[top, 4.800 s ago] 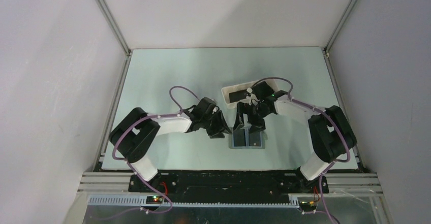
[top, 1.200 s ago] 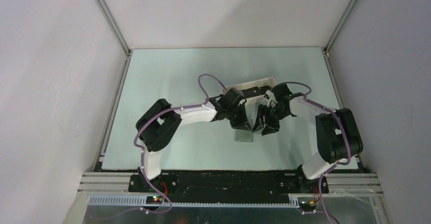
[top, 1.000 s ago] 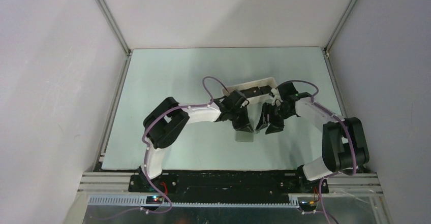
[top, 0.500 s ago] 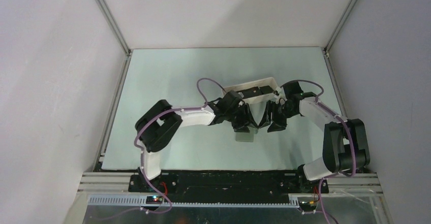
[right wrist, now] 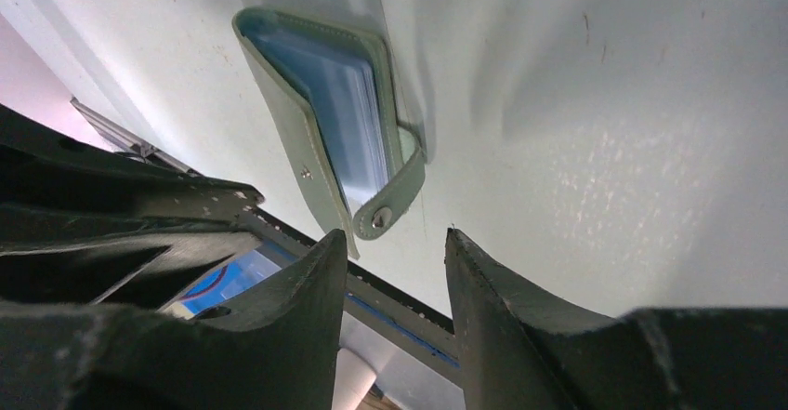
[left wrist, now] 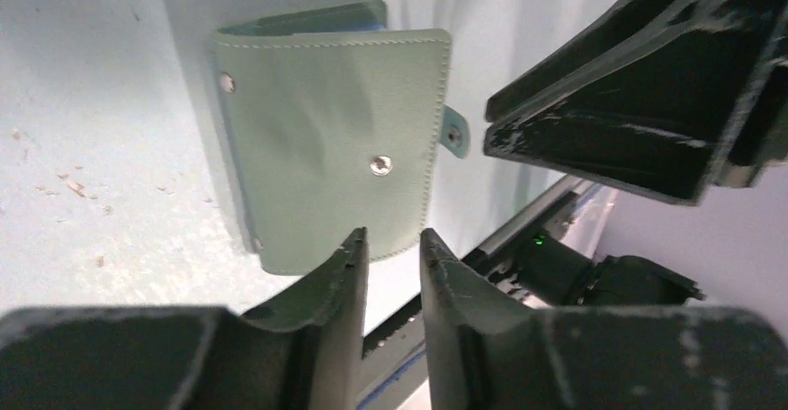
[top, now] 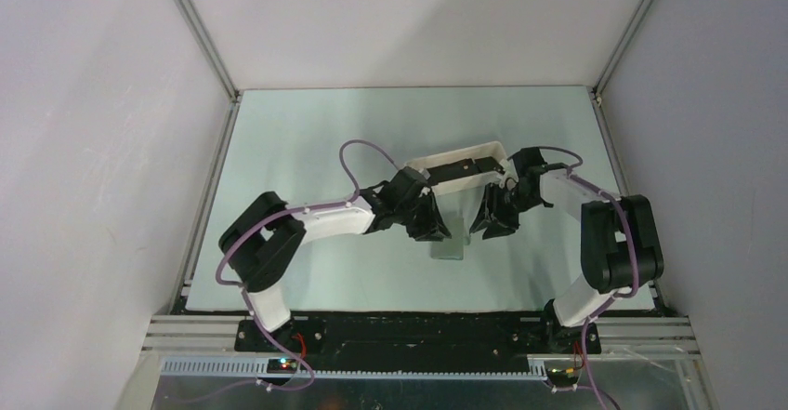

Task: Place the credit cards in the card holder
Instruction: Close the card holder at the center of the board.

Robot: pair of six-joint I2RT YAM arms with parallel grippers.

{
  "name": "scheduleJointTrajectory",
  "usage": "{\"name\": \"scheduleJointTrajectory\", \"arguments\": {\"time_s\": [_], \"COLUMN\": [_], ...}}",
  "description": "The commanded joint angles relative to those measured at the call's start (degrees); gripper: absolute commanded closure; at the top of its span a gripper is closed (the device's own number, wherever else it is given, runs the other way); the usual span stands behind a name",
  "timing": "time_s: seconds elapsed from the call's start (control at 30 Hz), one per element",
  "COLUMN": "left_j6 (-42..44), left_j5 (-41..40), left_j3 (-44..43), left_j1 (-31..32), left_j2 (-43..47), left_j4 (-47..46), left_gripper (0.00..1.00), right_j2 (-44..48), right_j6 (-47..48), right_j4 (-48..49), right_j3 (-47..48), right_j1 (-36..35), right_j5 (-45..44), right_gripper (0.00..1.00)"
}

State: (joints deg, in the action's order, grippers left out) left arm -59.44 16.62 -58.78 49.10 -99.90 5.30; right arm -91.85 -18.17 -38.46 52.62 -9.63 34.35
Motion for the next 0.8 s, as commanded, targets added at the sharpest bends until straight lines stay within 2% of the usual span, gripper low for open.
{"name": "scheduleJointTrajectory", "arguments": {"time_s": [0.0, 0.03, 0.1, 0.23, 0.53, 0.73, 0.77], "left_j6": [3.1, 3.2, 3.3, 3.3, 2.7, 2.8, 2.9], "left_j5": [-1.1, -1.2, -1.2, -0.6, -0.7, 0.0, 0.1], "left_j3": [-2.4, -3.1, -4.1, -5.4, -4.8, -4.8, -4.8], "left_j1": [-0.3, -0.3, -0.3, -0.2, -0.2, -0.1, -0.1], "left_j2": [-3.4, -4.6, -6.2, -8.8, -11.4, -12.2, -12.2], "left_j4": [2.0, 2.0, 2.1, 2.2, 2.3, 2.3, 2.3], "left_gripper": [0.74, 0.81, 0.89, 0.99, 1.0, 1.0, 1.0], "right_j2": [-2.2, -2.7, -3.2, -4.3, -4.9, -4.3, -4.3], "right_j6": [1.0, 1.0, 0.7, 0.5, 1.1, 0.4, 0.3], "right_j4": [-0.5, -0.6, -0.7, -1.3, -4.1, -3.3, -3.1], "right_j3": [4.4, 5.1, 5.7, 6.4, 7.8, 8.2, 8.3], "right_j1": [-1.1, -1.5, -2.4, -4.4, -9.6, -11.1, -11.2], "right_j5": [0.4, 0.4, 0.0, -1.3, -11.5, -10.8, -10.5], "right_gripper": [0.53, 0.54, 0.54, 0.54, 0.6, 0.88, 0.89]}}
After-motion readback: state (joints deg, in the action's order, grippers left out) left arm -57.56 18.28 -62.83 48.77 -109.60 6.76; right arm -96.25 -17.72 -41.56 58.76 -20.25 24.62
